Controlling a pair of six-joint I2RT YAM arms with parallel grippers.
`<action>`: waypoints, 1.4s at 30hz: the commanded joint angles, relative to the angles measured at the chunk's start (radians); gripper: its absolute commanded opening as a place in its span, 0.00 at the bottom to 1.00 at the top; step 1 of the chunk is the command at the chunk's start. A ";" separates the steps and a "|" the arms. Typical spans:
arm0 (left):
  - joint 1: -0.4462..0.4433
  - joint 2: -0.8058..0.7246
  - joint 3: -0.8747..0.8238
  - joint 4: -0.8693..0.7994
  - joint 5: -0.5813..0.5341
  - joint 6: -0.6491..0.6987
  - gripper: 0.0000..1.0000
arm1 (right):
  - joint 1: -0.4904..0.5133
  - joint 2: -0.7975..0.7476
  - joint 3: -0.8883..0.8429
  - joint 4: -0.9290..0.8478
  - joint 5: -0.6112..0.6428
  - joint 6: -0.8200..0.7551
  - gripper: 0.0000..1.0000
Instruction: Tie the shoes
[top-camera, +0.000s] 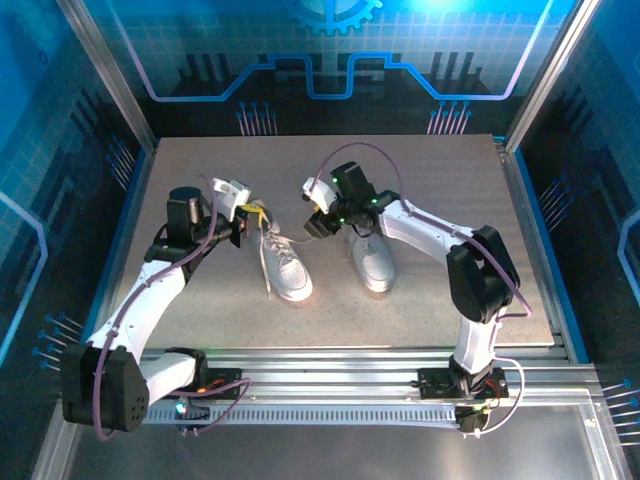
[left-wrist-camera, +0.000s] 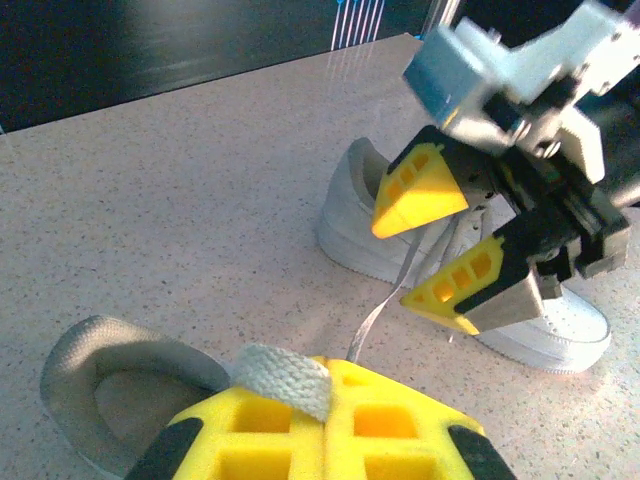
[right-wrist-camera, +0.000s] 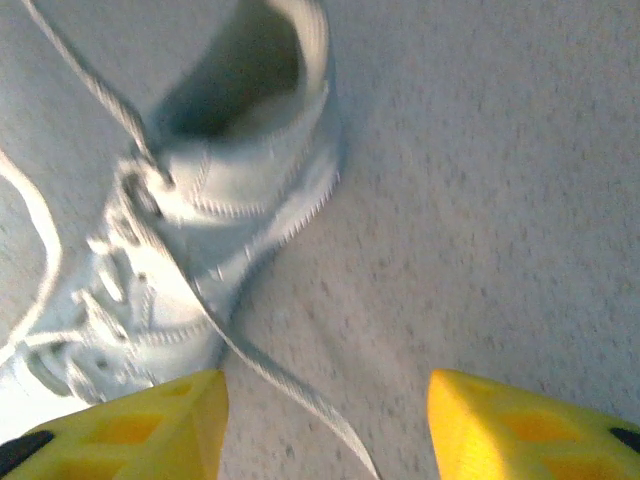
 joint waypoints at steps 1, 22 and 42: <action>0.007 0.011 0.034 -0.025 0.066 0.033 0.00 | 0.008 0.018 0.028 -0.194 0.203 -0.114 0.57; 0.010 -0.009 0.035 -0.077 0.111 0.061 0.00 | 0.034 0.191 0.142 -0.095 0.478 -0.416 0.14; 0.018 -0.081 -0.017 -0.069 0.170 0.028 0.00 | -0.001 0.154 0.424 -0.124 0.015 -0.186 0.00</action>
